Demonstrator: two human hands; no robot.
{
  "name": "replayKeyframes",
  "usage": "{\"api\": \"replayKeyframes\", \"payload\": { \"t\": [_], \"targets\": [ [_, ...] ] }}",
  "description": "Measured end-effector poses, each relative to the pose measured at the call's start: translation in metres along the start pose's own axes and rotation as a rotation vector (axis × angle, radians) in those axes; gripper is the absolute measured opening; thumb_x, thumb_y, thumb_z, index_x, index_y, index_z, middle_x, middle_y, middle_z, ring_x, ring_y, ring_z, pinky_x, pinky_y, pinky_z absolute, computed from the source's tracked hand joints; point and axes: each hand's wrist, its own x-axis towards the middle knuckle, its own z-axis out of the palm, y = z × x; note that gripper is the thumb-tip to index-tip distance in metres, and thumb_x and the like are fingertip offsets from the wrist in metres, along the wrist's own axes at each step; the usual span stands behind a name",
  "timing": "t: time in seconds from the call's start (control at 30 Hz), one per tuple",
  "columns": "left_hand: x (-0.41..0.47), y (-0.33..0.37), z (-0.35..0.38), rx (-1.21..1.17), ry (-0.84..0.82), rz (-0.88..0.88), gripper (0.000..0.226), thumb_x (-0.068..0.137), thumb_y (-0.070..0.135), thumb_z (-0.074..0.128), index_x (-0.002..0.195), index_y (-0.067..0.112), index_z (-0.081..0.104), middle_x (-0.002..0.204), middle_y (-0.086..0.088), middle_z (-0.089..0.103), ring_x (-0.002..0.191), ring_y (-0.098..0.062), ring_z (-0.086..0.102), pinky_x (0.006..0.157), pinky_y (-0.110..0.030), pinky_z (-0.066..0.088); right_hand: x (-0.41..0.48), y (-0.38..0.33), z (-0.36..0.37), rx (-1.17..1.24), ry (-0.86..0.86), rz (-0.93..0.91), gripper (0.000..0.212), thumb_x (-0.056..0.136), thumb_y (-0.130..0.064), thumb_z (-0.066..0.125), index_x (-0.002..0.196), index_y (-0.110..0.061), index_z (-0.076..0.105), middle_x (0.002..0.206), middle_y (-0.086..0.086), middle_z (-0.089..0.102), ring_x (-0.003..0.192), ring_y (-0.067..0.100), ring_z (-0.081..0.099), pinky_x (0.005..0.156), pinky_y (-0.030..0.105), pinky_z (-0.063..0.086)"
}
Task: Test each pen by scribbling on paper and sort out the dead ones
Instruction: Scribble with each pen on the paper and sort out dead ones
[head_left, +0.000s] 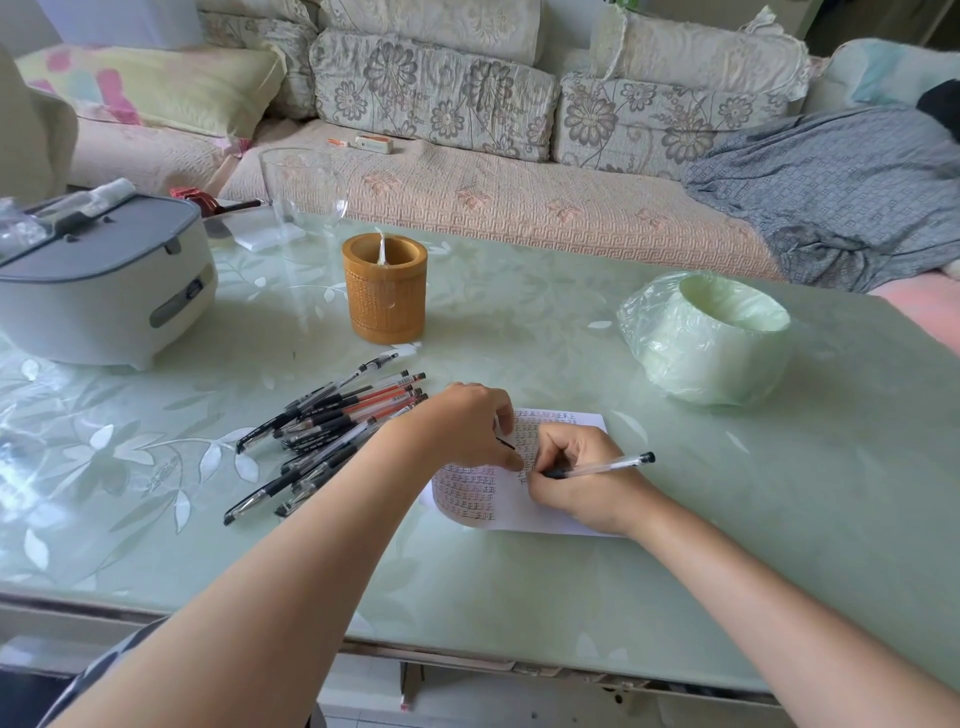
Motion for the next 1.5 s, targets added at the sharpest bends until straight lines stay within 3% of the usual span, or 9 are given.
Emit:
{"api": "replayKeyframes", "payload": {
  "t": [0.73, 0.83, 0.97, 1.03, 1.13, 1.23, 1.33, 1.43, 1.5],
  "targets": [
    [-0.002, 0.0, 0.0, 0.001, 0.0, 0.001, 0.043, 0.069, 0.047, 0.081, 0.101, 0.026, 0.062, 0.098, 0.004, 0.057, 0.092, -0.013, 0.048, 0.077, -0.028, 0.046, -0.002, -0.007, -0.004, 0.124, -0.005, 0.023, 0.022, 0.068, -0.001, 0.062, 0.061, -0.014, 0.046, 0.056, -0.009, 0.042, 0.055, 0.008, 0.036, 0.051, 0.02, 0.027],
    [-0.004, -0.001, -0.005, 0.013, -0.03, 0.02, 0.04, 0.071, 0.047, 0.08, 0.102, 0.028, 0.063, 0.094, 0.009, 0.055, 0.089, -0.011, 0.05, 0.076, -0.027, 0.046, 0.0, -0.006, -0.008, 0.271, 0.117, 0.075, 0.029, 0.08, 0.012, 0.063, 0.067, -0.009, 0.048, 0.052, -0.01, 0.046, 0.047, 0.005, 0.037, 0.047, 0.018, 0.029],
    [-0.007, -0.004, -0.015, 0.074, -0.067, 0.064, 0.028, 0.08, 0.032, 0.076, 0.105, 0.028, 0.065, 0.097, 0.011, 0.057, 0.087, -0.01, 0.054, 0.074, -0.021, 0.042, 0.0, -0.008, -0.01, 0.329, 0.169, 0.142, 0.018, 0.085, 0.004, 0.068, 0.078, -0.012, 0.066, 0.053, -0.006, 0.055, 0.041, 0.007, 0.04, 0.04, 0.019, 0.031],
    [-0.008, -0.007, -0.017, 0.102, -0.061, 0.058, 0.024, 0.081, 0.028, 0.075, 0.104, 0.027, 0.068, 0.098, 0.01, 0.06, 0.087, -0.01, 0.057, 0.073, -0.02, 0.042, 0.002, -0.01, -0.013, 0.308, 0.168, 0.144, 0.023, 0.09, 0.002, 0.064, 0.088, -0.019, 0.074, 0.056, -0.003, 0.057, 0.042, 0.009, 0.042, 0.04, 0.019, 0.033],
    [-0.007, -0.007, -0.016, 0.107, -0.038, 0.034, 0.014, 0.084, 0.027, 0.073, 0.098, 0.027, 0.07, 0.094, 0.013, 0.061, 0.084, -0.009, 0.058, 0.068, -0.02, 0.042, 0.009, -0.015, -0.022, 0.412, 0.147, 0.134, 0.035, 0.096, 0.005, 0.049, 0.107, -0.021, 0.071, 0.072, 0.005, 0.066, 0.05, 0.017, 0.051, 0.036, 0.022, 0.037],
    [-0.007, -0.004, -0.018, 0.083, -0.001, 0.044, 0.008, 0.092, 0.027, 0.063, 0.096, 0.029, 0.07, 0.09, 0.016, 0.06, 0.081, -0.007, 0.058, 0.066, -0.022, 0.044, 0.014, -0.021, -0.03, 0.493, 0.112, 0.19, 0.048, 0.095, 0.012, 0.032, 0.116, -0.013, 0.067, 0.091, 0.016, 0.067, 0.062, 0.026, 0.063, 0.049, 0.033, 0.048],
    [-0.007, -0.005, -0.022, 0.018, 0.044, 0.043, 0.013, 0.095, 0.024, 0.057, 0.098, 0.028, 0.069, 0.088, 0.013, 0.066, 0.079, -0.014, 0.063, 0.073, -0.033, 0.053, 0.016, -0.026, -0.035, 0.551, 0.08, 0.175, 0.044, 0.096, 0.006, 0.03, 0.113, -0.008, 0.067, 0.091, 0.014, 0.059, 0.06, 0.033, 0.063, 0.061, 0.043, 0.053],
    [-0.006, -0.01, -0.025, -0.077, 0.056, 0.026, 0.015, 0.096, 0.02, 0.054, 0.095, 0.025, 0.068, 0.085, 0.011, 0.069, 0.078, -0.017, 0.066, 0.073, -0.034, 0.055, 0.023, -0.029, -0.035, 0.256, 0.14, 0.111, 0.028, 0.097, 0.0, 0.045, 0.11, -0.02, 0.059, 0.083, 0.005, 0.055, 0.049, 0.02, 0.05, 0.049, 0.032, 0.048],
    [-0.006, -0.013, -0.027, -0.11, 0.069, 0.007, 0.014, 0.096, 0.018, 0.054, 0.096, 0.026, 0.065, 0.086, 0.013, 0.067, 0.079, -0.012, 0.063, 0.068, -0.024, 0.05, 0.027, -0.025, -0.034, 0.008, 0.175, 0.073, 0.03, 0.09, -0.01, 0.063, 0.109, -0.031, 0.056, 0.079, -0.005, 0.06, 0.051, 0.012, 0.047, 0.057, 0.031, 0.046]
  ]
}}
